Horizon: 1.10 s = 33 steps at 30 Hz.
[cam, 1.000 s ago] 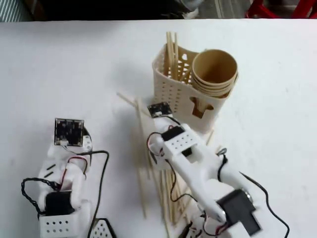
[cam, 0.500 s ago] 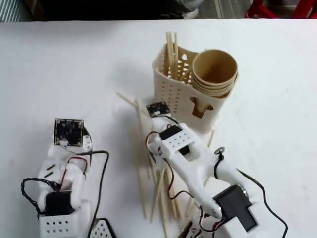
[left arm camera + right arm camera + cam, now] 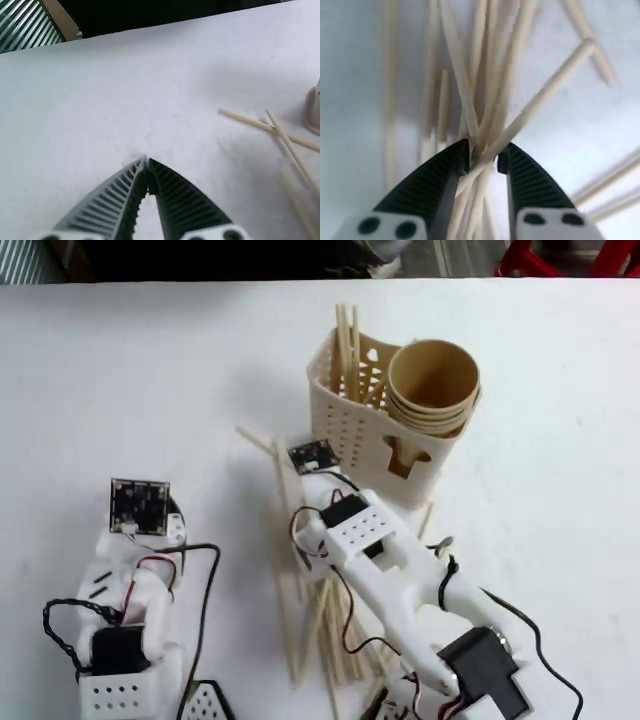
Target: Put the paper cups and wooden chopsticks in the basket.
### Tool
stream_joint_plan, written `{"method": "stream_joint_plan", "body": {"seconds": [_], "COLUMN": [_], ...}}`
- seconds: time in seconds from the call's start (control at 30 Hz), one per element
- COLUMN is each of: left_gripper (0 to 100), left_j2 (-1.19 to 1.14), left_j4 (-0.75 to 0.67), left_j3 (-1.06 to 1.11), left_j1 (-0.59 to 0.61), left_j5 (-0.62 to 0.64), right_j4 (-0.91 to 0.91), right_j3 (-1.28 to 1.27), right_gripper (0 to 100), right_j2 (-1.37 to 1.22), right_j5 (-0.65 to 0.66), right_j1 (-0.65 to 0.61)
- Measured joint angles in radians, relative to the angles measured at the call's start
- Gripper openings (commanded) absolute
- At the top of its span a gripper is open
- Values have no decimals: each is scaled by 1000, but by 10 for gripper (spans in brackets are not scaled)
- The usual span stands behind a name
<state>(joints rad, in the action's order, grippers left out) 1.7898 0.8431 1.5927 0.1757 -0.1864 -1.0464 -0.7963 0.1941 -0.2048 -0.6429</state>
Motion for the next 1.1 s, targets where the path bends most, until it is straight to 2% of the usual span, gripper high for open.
{"method": "stream_joint_plan", "body": {"seconds": [0.33, 0.47, 0.7, 1.1], "left_gripper": [27, 27, 27, 27], "left_j2": [0, 0, 0, 0], "left_j4": [0, 0, 0, 0], "left_j3": [12, 12, 12, 12], "left_j1": [0, 0, 0, 0], "left_j5": [0, 0, 0, 0], "right_j4": [-8, -8, -9, -161], "right_j3": [0, 0, 0, 12], "right_gripper": [68, 13, 17, 17], "right_j2": [0, 0, 0, 175], "right_j5": [0, 0, 29, 74], "right_j1": [0, 0, 0, 0]}}
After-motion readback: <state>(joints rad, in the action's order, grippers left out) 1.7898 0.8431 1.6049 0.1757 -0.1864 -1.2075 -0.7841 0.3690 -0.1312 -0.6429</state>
